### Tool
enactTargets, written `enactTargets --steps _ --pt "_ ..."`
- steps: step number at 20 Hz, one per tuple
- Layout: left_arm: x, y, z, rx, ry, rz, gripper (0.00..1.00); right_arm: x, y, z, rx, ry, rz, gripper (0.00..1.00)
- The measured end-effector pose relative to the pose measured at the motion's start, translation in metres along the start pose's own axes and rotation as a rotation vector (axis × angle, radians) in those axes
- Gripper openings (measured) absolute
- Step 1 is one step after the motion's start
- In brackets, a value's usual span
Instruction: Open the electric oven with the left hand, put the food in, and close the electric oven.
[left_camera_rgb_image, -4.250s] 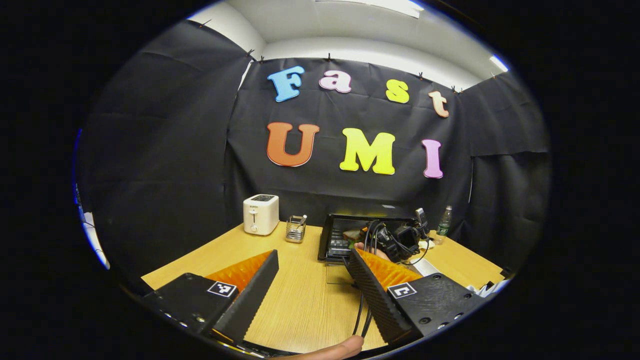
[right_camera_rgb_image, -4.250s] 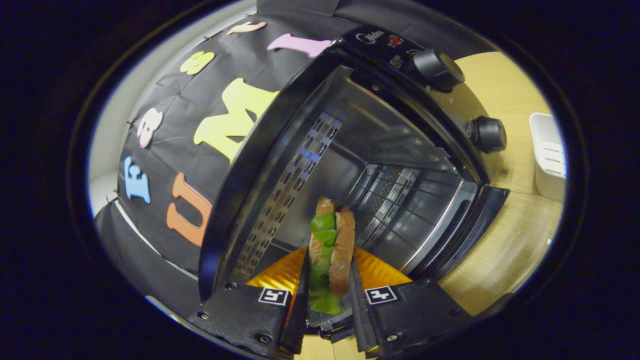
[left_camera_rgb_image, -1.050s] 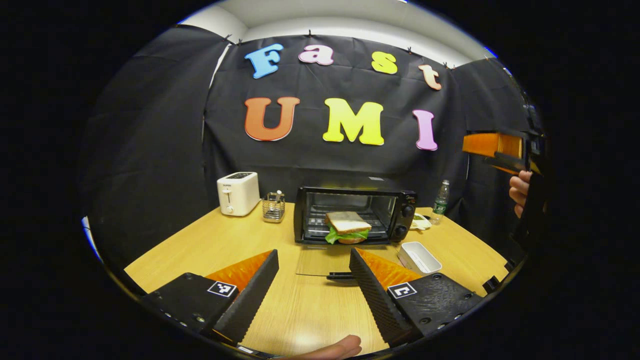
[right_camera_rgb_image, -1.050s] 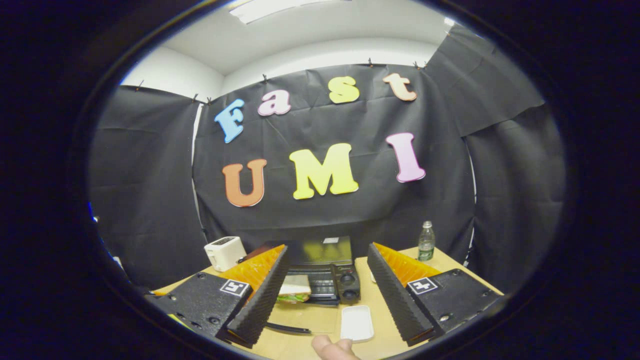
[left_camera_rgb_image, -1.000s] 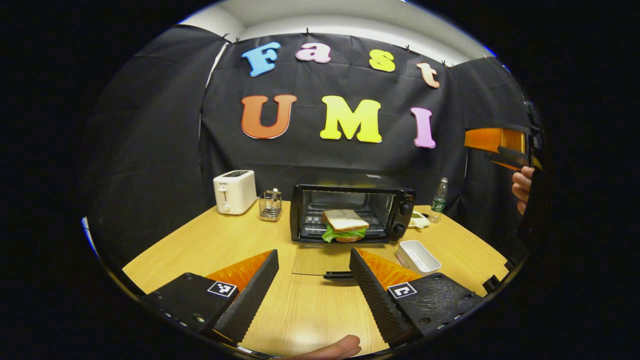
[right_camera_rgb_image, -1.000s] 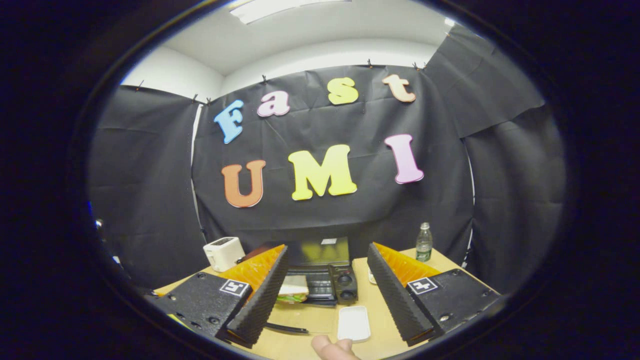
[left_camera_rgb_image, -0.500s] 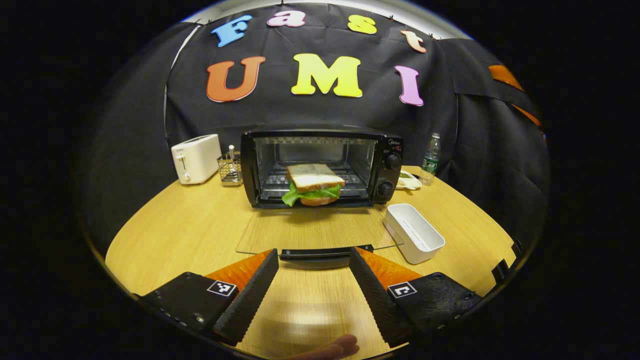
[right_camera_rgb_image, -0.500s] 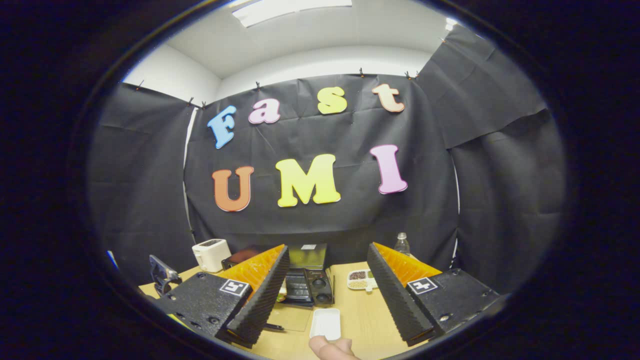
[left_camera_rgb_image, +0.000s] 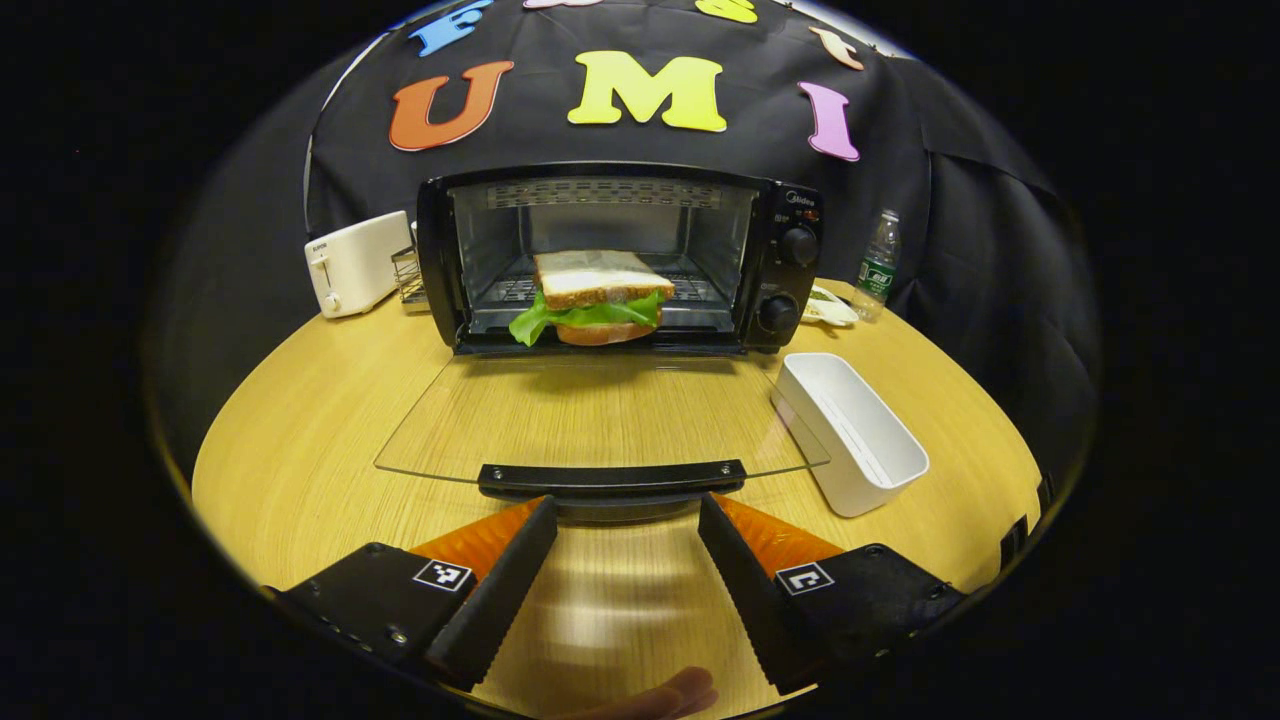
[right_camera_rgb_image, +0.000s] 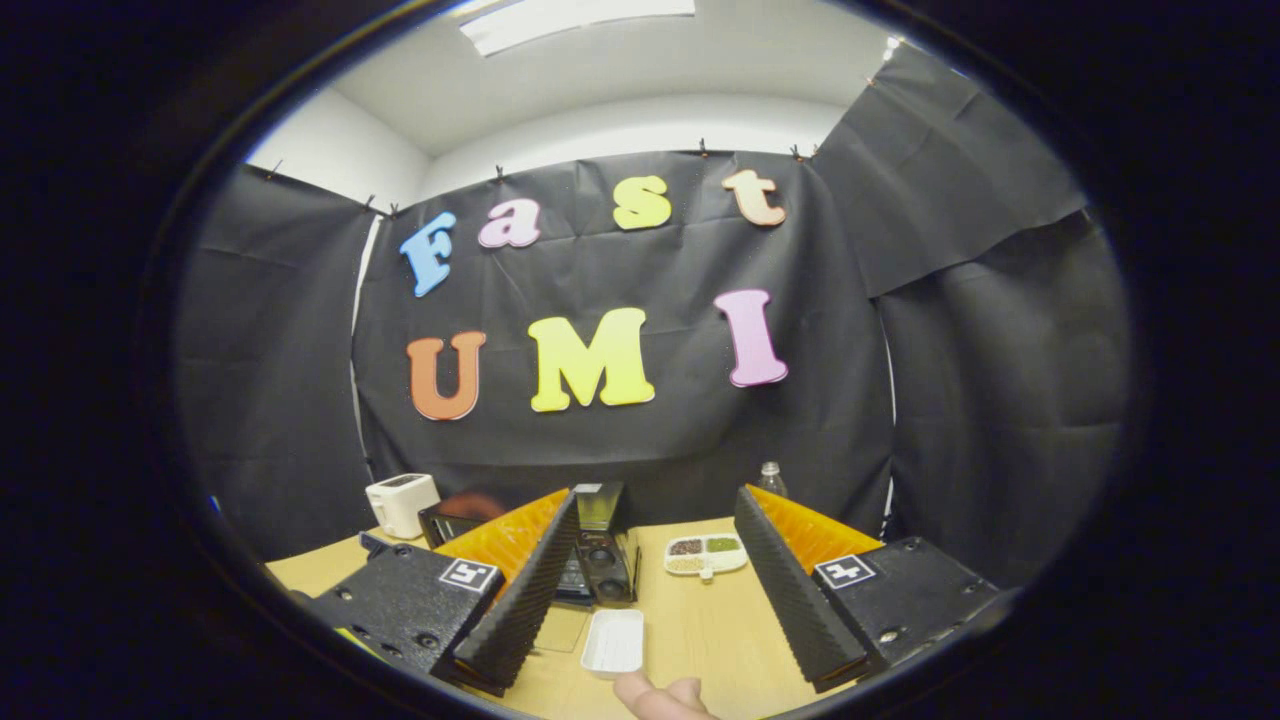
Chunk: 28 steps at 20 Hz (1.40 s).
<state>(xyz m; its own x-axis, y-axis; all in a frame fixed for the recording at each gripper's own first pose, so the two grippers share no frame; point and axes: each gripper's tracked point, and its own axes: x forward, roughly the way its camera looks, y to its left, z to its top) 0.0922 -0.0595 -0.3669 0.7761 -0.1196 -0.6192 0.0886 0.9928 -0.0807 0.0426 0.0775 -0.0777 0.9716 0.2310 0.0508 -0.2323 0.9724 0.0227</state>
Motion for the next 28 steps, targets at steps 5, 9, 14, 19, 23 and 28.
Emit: enactTargets --steps 5,9,14,19,23,28 --pt "0.0 0.0 0.003 0.002 0.028 0.014 0.93 0.0 -0.01 -0.003 0.007 0.005 -0.006 0.89" --pt "-0.006 0.0 0.014 0.041 0.002 0.03 0.93 -0.001 -0.012 -0.004 0.009 0.003 -0.001 0.89" --pt "-0.016 -0.002 0.036 -0.009 -0.005 0.025 0.93 -0.004 -0.016 -0.004 0.012 -0.006 0.0 1.0" --pt "-0.029 -0.003 0.076 0.014 -0.103 0.029 0.94 -0.009 -0.017 -0.001 0.002 -0.011 0.001 1.0" --pt "-0.031 0.004 0.103 0.025 -0.146 0.059 0.93 -0.013 -0.018 0.003 -0.014 -0.024 0.007 1.0" --pt "-0.025 0.01 0.15 0.022 -0.233 0.067 0.95 -0.013 -0.024 0.003 -0.015 -0.019 0.008 1.0"
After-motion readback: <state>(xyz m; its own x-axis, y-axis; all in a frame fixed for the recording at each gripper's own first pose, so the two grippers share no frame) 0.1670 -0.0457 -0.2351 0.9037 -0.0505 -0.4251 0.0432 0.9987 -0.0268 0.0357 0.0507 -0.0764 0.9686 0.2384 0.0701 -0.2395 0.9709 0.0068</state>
